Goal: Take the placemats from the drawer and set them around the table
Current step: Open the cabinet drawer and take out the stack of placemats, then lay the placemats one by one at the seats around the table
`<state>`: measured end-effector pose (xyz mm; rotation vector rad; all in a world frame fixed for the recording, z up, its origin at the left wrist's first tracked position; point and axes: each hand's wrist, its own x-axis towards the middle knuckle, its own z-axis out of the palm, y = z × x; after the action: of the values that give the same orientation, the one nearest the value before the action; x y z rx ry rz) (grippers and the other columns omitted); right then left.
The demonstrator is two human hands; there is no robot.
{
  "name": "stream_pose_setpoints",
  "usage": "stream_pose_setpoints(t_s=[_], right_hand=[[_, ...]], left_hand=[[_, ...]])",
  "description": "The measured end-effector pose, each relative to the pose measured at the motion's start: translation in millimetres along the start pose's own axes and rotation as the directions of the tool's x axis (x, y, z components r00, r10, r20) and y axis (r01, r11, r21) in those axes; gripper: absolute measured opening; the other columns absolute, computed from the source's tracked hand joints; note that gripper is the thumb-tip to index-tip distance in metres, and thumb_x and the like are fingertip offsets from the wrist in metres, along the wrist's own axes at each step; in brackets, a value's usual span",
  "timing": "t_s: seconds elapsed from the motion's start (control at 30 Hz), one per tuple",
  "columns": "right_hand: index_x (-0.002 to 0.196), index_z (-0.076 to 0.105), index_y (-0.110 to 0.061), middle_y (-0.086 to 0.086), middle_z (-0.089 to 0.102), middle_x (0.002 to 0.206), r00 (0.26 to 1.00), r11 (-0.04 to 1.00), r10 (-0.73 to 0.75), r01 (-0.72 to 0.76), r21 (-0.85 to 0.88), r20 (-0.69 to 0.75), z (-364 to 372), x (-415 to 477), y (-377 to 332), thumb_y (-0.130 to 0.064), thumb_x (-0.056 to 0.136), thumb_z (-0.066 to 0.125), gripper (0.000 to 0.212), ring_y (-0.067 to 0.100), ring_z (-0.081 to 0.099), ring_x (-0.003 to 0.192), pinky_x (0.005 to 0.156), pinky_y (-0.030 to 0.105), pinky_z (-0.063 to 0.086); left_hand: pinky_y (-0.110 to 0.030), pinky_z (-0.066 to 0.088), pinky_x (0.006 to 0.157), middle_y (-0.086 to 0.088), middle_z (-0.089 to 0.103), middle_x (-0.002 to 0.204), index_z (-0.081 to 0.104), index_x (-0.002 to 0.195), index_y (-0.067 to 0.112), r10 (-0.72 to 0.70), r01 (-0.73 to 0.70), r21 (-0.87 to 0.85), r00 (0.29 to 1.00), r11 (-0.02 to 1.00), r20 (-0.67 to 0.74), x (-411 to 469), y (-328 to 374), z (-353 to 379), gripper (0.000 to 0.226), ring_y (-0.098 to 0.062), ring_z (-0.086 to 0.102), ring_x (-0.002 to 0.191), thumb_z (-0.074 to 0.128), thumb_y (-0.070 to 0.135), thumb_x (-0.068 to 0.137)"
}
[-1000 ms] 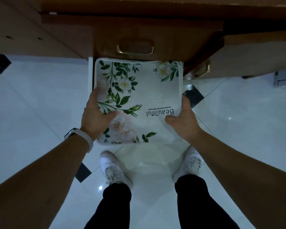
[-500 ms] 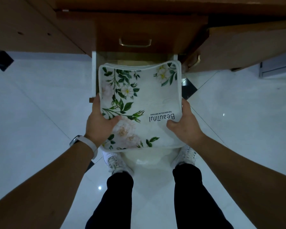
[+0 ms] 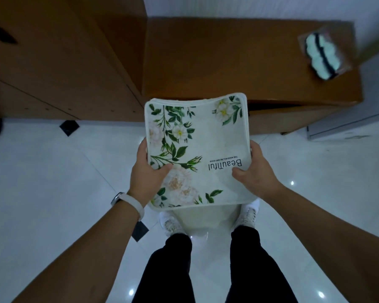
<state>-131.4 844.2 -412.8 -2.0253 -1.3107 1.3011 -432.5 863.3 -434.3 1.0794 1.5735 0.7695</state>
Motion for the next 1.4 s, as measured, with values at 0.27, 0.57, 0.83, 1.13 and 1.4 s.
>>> stream_pose_setpoints(t_s=[0.27, 0.57, 0.83, 1.13, 1.4], right_hand=[[0.125, 0.031, -0.052, -0.05, 0.054, 0.095, 0.993, 0.995, -0.102, 0.103, 0.002, -0.065, -53, -70, -109, -0.018, 0.077, 0.073, 0.072, -0.019, 0.057, 0.085, 0.056, 0.005, 0.043], [0.133, 0.033, -0.041, -0.029, 0.061, 0.098, 0.97, 0.969, -0.244, 0.244, 0.041, -0.003, -116, -87, -181, -0.018, 0.077, 0.074, 0.073, -0.017, 0.058, 0.089, 0.06, 0.007, 0.047], [0.128, 0.03, -0.05, -0.048, 0.054, 0.1, 0.891, 0.901, -0.43, 0.432, 0.017, 0.146, -167, -77, -219, -0.019, 0.074, 0.072, 0.076, -0.02, 0.055, 0.091, 0.064, 0.009, 0.043], [0.126, 0.028, -0.053, -0.051, 0.052, 0.097, 0.73, 0.794, -0.566, 0.607, 0.018, 0.383, -160, -91, -269, -0.018, 0.078, 0.071, 0.074, -0.022, 0.053, 0.089, 0.063, 0.015, 0.04], [0.128, 0.031, -0.044, -0.031, 0.062, 0.092, 0.578, 0.724, -0.598, 0.686, 0.066, 0.554, -89, -127, -304, -0.015, 0.078, 0.071, 0.071, -0.019, 0.055, 0.087, 0.062, 0.016, 0.041]], left_hand=[[-0.022, 0.055, 0.087, 0.03, 0.062, 0.122, 0.036, 0.136, 0.055, 0.132, -0.132, 0.018, 0.991, 0.991, -0.012, -44, 125, -59, 0.085, 0.002, 0.063, 0.108, 0.082, 0.037, 0.067], [-0.013, 0.053, 0.079, 0.032, 0.061, 0.12, 0.037, 0.131, 0.061, 0.234, -0.234, 0.018, 0.96, 0.972, -0.152, -90, 223, -72, 0.088, 0.003, 0.063, 0.108, 0.083, 0.01, 0.075], [-0.013, 0.053, 0.079, 0.032, 0.062, 0.12, 0.038, 0.13, 0.062, 0.236, -0.259, 0.001, 0.876, 0.966, -0.42, -149, 265, -48, 0.087, 0.005, 0.064, 0.106, 0.081, 0.008, 0.077], [-0.018, 0.056, 0.078, 0.035, 0.062, 0.115, 0.038, 0.138, 0.046, 0.111, -0.185, -0.038, 0.729, 0.982, -0.676, -228, 270, -54, 0.084, 0.002, 0.065, 0.103, 0.083, 0.011, 0.076], [-0.01, 0.053, 0.065, 0.04, 0.064, 0.104, 0.036, 0.128, 0.06, 0.017, -0.11, -0.052, 0.545, 0.993, -0.838, -309, 244, -88, 0.083, 0.007, 0.067, 0.092, 0.082, 0.015, 0.077]])
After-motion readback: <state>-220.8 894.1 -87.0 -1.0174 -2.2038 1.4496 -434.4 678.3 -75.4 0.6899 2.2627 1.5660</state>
